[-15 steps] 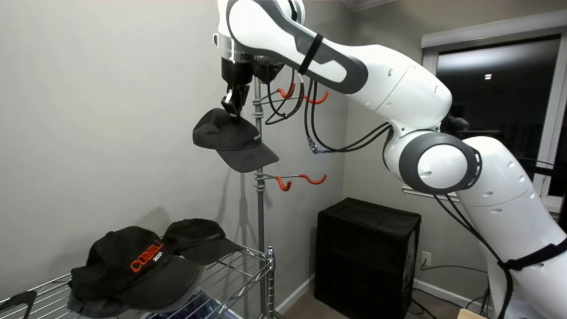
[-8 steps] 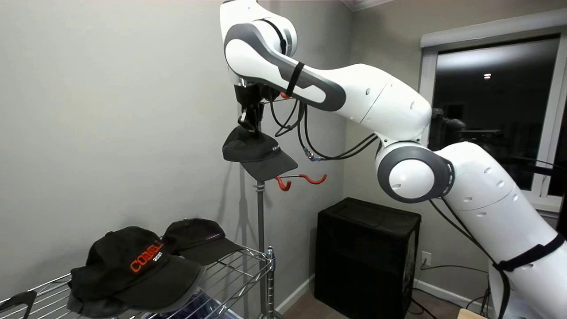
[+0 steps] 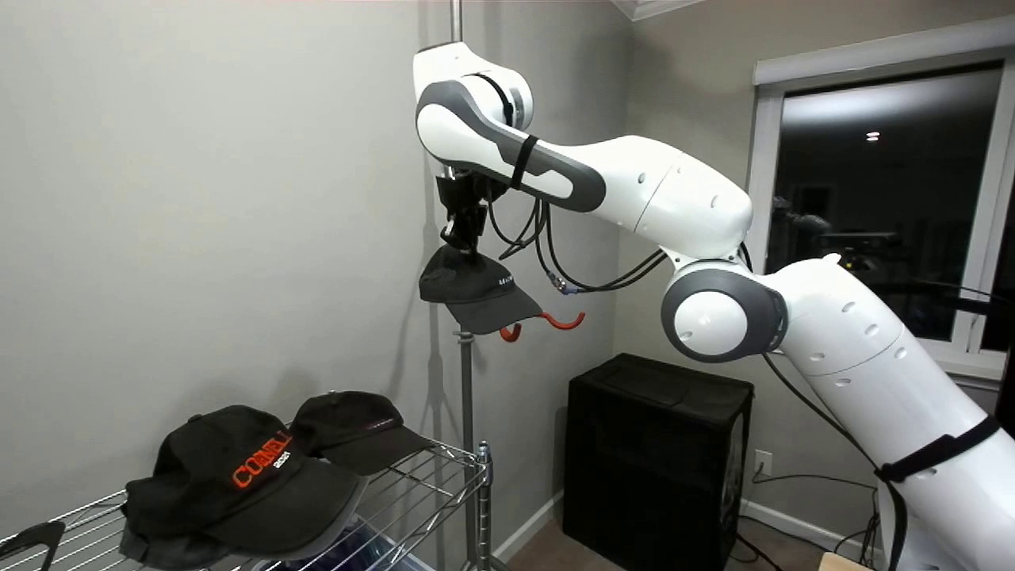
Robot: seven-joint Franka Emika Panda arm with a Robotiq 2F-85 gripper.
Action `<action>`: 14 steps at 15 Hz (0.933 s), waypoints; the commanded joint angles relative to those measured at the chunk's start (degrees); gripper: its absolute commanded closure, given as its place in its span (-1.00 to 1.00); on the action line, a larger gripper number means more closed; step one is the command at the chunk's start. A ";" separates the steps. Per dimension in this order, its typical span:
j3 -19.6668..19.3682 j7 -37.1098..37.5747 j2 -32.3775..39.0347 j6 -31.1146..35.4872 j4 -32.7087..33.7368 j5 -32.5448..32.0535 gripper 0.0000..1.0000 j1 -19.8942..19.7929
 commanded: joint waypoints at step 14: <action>-1.62 3.60 4.24 -20.86 -0.84 1.64 0.98 0.06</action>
